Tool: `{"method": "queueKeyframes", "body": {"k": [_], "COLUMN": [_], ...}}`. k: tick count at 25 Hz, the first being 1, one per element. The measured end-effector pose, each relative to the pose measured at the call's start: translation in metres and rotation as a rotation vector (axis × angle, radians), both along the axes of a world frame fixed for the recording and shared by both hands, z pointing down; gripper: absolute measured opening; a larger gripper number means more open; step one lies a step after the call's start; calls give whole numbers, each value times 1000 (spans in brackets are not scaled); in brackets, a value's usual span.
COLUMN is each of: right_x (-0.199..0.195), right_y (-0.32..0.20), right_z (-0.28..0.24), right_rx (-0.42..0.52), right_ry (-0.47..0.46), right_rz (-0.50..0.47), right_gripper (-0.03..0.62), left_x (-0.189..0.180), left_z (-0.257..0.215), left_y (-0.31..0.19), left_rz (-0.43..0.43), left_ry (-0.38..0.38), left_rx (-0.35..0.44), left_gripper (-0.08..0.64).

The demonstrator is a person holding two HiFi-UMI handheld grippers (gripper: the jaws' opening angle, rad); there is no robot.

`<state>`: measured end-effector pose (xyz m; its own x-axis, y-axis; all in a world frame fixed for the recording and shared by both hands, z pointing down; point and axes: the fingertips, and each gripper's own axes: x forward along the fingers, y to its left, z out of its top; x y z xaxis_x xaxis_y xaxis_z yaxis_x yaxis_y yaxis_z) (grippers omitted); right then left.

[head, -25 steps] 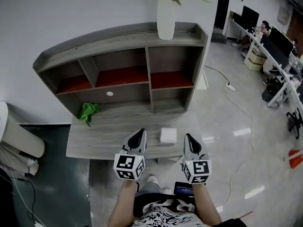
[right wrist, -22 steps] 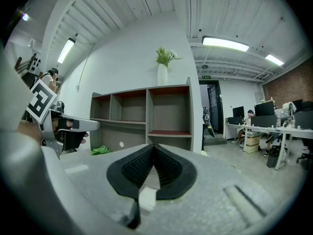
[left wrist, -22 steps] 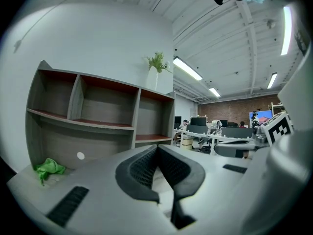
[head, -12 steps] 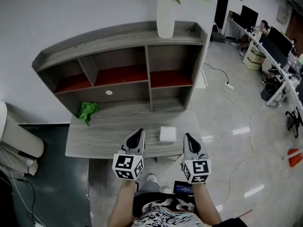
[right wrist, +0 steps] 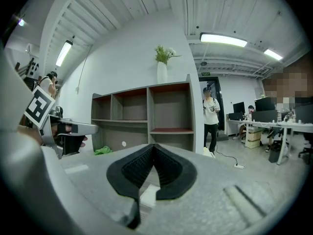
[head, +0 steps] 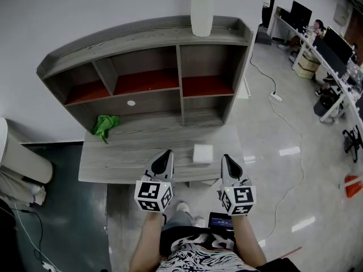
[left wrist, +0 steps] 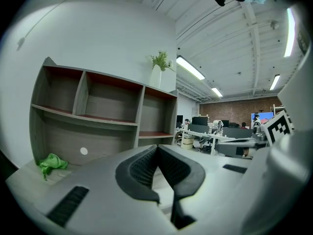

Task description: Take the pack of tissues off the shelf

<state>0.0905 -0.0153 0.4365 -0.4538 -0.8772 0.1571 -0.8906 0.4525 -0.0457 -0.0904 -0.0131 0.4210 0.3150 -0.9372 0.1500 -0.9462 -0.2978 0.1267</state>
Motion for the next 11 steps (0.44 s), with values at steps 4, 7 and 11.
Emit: {"method": "queueKeyframes", "body": {"k": [4, 7, 11], "right_x": [-3, -3, -2], "right_y": [1, 0, -1], "right_z": [2, 2, 2], "right_rx": [-3, -2, 2], "right_ry": [3, 5, 7], "right_rz": [-7, -9, -8], "right_gripper": [6, 6, 6], "left_x": [-3, -5, -6], "left_z": [0, 0, 2], "left_y": [1, 1, -1], "left_rz": [-5, -11, -12], "left_ry": [2, 4, 5], "left_rx": [2, 3, 4], "left_gripper": [6, 6, 6]}}
